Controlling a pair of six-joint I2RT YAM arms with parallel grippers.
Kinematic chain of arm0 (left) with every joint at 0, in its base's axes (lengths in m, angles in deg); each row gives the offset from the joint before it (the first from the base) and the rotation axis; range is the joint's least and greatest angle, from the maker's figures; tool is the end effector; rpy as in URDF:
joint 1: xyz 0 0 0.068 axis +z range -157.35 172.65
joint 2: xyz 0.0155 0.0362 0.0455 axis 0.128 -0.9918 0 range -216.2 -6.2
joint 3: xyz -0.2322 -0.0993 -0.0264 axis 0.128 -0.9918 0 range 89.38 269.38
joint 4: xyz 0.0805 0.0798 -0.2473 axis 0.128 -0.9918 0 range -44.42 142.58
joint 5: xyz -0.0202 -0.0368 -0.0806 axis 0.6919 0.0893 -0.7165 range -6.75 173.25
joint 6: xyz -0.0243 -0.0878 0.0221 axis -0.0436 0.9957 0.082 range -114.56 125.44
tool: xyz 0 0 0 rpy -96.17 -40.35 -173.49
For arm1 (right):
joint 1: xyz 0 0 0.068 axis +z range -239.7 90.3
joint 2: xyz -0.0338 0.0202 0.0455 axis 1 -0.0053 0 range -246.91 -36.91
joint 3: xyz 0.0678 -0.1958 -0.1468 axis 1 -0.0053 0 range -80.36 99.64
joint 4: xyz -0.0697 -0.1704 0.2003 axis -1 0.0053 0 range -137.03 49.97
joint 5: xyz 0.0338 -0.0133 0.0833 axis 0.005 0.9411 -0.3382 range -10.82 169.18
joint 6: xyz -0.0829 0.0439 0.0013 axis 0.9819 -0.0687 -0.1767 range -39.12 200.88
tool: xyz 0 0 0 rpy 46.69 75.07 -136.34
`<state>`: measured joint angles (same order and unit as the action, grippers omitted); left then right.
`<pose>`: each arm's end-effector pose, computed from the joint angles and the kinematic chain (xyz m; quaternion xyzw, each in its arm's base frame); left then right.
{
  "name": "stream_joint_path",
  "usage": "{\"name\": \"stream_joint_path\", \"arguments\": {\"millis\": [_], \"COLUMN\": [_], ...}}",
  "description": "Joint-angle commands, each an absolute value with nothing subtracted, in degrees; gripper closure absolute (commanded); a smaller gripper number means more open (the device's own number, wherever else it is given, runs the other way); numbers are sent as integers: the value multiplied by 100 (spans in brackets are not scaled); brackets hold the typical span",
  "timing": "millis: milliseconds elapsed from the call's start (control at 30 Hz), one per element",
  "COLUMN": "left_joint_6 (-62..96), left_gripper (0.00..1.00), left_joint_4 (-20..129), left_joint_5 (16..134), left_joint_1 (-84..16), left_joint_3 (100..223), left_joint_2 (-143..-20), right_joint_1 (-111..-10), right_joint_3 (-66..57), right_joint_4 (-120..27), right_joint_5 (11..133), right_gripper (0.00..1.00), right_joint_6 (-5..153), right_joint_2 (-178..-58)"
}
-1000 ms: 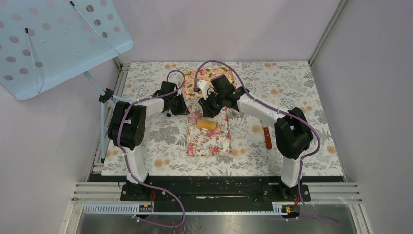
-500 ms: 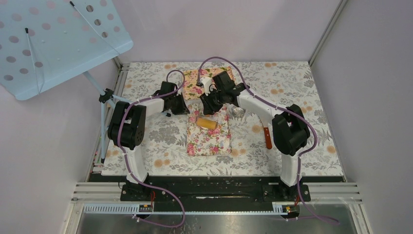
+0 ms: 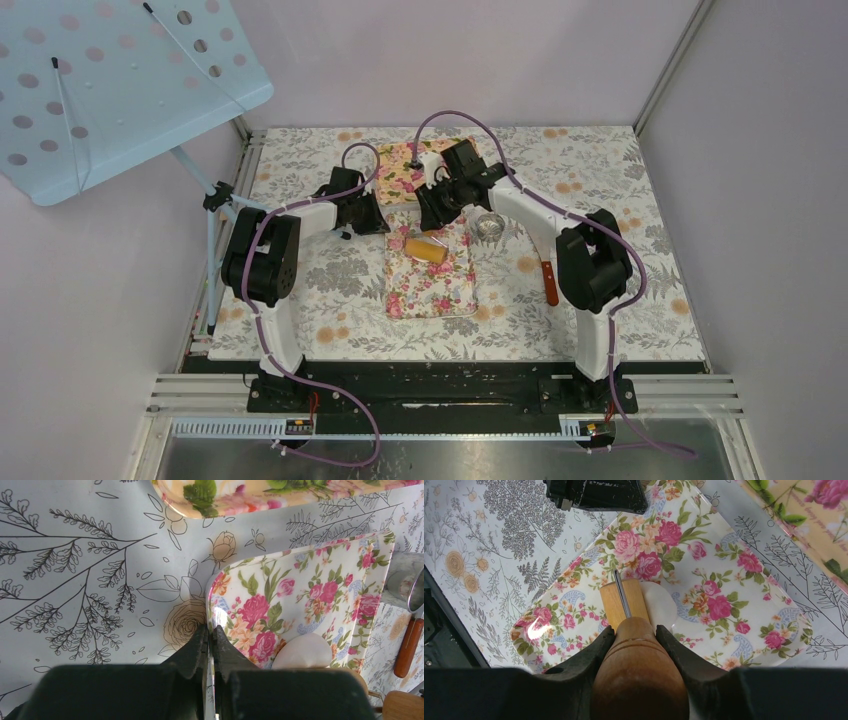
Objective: Roll out the dumpling wrappers from the dough
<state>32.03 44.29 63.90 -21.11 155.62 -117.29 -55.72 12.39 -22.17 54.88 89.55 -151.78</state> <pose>0.4054 -0.1280 0.0804 -0.0516 0.9353 -0.2571 0.2375 0.3835 0.3004 0.1839 -0.4026 0.8192 0.2695 0.3069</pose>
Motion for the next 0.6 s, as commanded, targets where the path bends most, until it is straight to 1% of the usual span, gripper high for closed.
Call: {"name": "stream_joint_path", "arguments": {"millis": [0, 300, 567], "left_joint_6": [2970, 2970, 2969], "left_gripper": [100, 100, 100], "left_joint_4": [3991, 3994, 3992], "left_joint_5": [6299, 6296, 6306], "left_joint_1": [-2141, -2141, -2150], "left_joint_3": [15500, 15497, 15498], "left_joint_2": [-11896, -11901, -11905], "right_joint_1": [-5923, -6024, -5992], "right_joint_3": [1128, 1267, 1042], "right_joint_4": [-1853, -1593, -1578], "right_joint_5": [6946, 6563, 6140], "right_gripper": [100, 100, 100], "right_joint_6": [9495, 9427, 9234], "right_joint_2": [-15683, -15691, -15688]}}
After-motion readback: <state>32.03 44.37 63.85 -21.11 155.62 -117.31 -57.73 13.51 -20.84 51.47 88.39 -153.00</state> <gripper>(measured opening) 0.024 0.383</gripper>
